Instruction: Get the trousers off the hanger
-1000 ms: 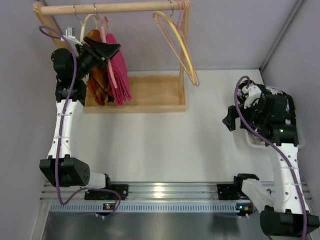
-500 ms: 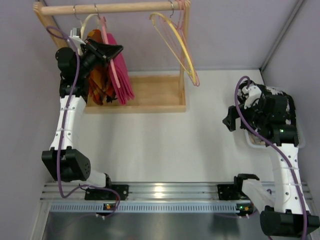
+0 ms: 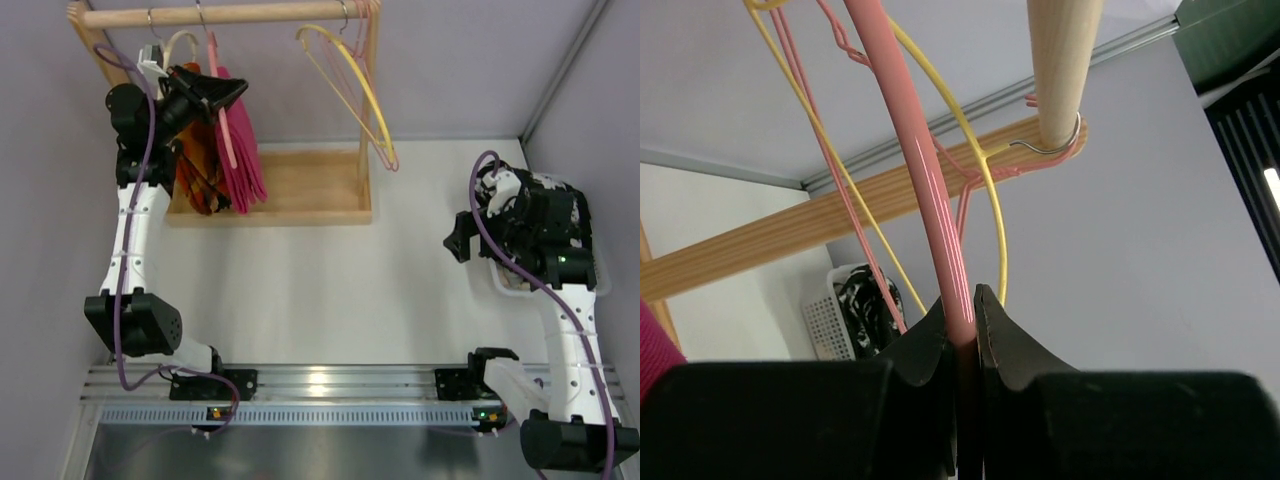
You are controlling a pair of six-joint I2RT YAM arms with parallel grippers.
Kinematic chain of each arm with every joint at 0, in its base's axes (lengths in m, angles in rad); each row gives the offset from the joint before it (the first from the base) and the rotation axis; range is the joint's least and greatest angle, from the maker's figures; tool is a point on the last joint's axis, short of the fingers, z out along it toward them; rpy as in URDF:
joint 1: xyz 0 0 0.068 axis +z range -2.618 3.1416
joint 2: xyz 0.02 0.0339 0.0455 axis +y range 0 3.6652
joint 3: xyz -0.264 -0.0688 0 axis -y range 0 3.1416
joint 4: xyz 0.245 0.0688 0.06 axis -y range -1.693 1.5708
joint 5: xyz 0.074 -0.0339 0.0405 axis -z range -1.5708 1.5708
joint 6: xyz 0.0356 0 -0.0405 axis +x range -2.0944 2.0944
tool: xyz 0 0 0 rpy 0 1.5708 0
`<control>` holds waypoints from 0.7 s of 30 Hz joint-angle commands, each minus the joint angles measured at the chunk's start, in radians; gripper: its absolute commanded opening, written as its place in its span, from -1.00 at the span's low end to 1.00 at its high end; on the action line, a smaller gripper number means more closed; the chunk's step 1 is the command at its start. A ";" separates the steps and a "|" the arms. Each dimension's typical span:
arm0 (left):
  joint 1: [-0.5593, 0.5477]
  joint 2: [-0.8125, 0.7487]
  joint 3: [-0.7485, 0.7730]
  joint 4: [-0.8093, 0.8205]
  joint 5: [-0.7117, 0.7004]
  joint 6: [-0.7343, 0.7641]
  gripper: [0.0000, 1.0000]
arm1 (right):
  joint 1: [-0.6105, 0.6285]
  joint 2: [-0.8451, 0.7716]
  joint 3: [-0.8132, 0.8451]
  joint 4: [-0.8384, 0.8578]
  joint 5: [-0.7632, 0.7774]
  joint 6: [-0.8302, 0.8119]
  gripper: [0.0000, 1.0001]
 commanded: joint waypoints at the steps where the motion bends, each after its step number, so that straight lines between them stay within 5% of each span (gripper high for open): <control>1: -0.013 -0.027 0.115 0.249 -0.010 -0.043 -1.00 | 0.007 0.004 0.021 0.032 -0.040 0.009 0.99; 21: -0.154 -0.171 -0.018 0.464 -0.022 -0.008 -1.00 | 0.007 -0.044 0.053 0.151 -0.098 0.009 0.99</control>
